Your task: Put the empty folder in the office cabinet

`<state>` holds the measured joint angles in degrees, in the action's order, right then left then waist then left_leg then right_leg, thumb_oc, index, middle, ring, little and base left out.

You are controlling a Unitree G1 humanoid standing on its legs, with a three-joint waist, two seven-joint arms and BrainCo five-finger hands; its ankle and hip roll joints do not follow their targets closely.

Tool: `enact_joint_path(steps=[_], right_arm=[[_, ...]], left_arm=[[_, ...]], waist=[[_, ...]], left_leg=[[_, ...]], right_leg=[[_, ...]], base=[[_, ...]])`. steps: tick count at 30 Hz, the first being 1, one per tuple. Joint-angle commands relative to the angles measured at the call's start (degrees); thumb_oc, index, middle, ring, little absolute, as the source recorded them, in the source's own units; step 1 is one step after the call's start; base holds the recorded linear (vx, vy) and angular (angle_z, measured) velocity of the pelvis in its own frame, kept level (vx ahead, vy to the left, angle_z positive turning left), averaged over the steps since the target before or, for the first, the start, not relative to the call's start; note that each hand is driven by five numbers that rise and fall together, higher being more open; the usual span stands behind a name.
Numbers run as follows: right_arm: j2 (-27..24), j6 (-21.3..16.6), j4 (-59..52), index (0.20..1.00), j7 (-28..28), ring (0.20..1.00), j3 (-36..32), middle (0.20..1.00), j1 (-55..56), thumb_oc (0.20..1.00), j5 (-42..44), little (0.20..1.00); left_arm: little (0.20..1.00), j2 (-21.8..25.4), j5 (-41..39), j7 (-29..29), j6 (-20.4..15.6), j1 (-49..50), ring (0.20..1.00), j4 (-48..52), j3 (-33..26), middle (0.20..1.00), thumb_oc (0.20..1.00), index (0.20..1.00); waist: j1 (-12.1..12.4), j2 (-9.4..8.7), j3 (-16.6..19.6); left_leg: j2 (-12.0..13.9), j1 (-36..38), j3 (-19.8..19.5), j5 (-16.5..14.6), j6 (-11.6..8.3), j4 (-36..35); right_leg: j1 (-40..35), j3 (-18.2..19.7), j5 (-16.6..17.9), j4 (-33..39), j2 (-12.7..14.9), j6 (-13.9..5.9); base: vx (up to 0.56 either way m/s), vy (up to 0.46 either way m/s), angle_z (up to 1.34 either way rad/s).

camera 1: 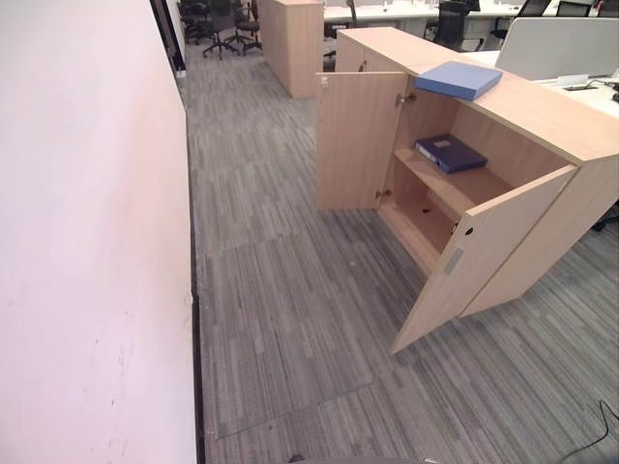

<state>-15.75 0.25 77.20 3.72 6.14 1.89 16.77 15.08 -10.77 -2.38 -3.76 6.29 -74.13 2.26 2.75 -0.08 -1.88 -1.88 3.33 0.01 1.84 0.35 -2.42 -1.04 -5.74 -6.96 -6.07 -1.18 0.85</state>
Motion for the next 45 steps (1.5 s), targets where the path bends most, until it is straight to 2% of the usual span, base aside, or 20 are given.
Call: enact_joint_path(steps=[1, 13, 26, 41, 45], right_arm=[[-0.43, -0.81, 3.10, 1.000, -0.92, 1.000, 1.28, 1.000, -2.74, 1.000, -1.30, 1.000], [-0.19, -0.23, 3.49, 1.000, 0.03, 1.000, 3.13, 1.000, -2.67, 1.000, -4.15, 1.000], [-0.27, 0.23, 4.23, 1.000, -0.48, 1.000, 3.91, 1.000, -3.43, 1.000, -6.56, 1.000], [-0.80, 0.82, 4.40, 1.000, -0.34, 1.000, 4.93, 1.000, -4.43, 1.000, -7.96, 1.000], [-1.47, 1.09, 4.63, 1.000, -0.60, 1.000, 5.05, 1.000, -4.92, 1.000, -8.59, 1.000]], left_arm=[[1.000, -0.53, -0.43, -0.71, -1.43, -3.57, 1.000, -2.01, -1.42, 1.000, 1.000, 1.000], [1.000, -1.58, -2.43, 2.49, -1.02, -2.80, 1.000, -3.16, -1.34, 1.000, 1.000, 1.000], [1.000, -2.11, 1.77, 0.93, -0.63, -3.04, 1.000, -4.07, 0.27, 1.000, 1.000, 1.000], [1.000, -2.16, 2.53, 1.09, -0.54, -3.54, 1.000, -3.34, 1.78, 1.000, 1.000, 1.000], [1.000, -1.82, 1.90, 1.10, -0.78, -4.67, 1.000, -1.98, 2.47, 1.000, 1.000, 1.000]], waist=[[0.11, -1.67, -1.05], [-0.01, -1.36, -0.63], [0.19, -1.10, -0.37], [1.12, -0.89, -1.14], [1.70, -1.05, -1.98]], left_leg=[[-1.17, 4.59, -5.23, -5.06, -1.66, -2.58], [-0.99, 5.14, -5.35, -5.35, -1.70, -2.58], [-0.94, 5.46, -5.57, -5.39, -1.75, -2.58], [-0.75, 4.74, -7.90, -4.57, -2.47, -2.58], [-0.53, 2.84, -10.06, -3.83, -3.09, -2.58]], right_leg=[[-3.55, -0.68, 9.95, 11.07, 2.91, -8.28], [-4.13, -0.80, 9.59, 11.07, 2.90, -8.19], [-4.76, -1.50, 9.10, 11.07, 3.07, -8.18], [-5.20, -4.27, 8.57, 11.07, 3.50, -7.88], [-4.15, -6.52, 8.77, 11.07, 3.82, -7.69]], base=[[0.00, -0.005, 0.04], [0.00, -0.001, 0.00], [0.00, -0.002, 0.01], [0.00, -0.025, 0.10], [-0.04, -0.057, 0.31]])
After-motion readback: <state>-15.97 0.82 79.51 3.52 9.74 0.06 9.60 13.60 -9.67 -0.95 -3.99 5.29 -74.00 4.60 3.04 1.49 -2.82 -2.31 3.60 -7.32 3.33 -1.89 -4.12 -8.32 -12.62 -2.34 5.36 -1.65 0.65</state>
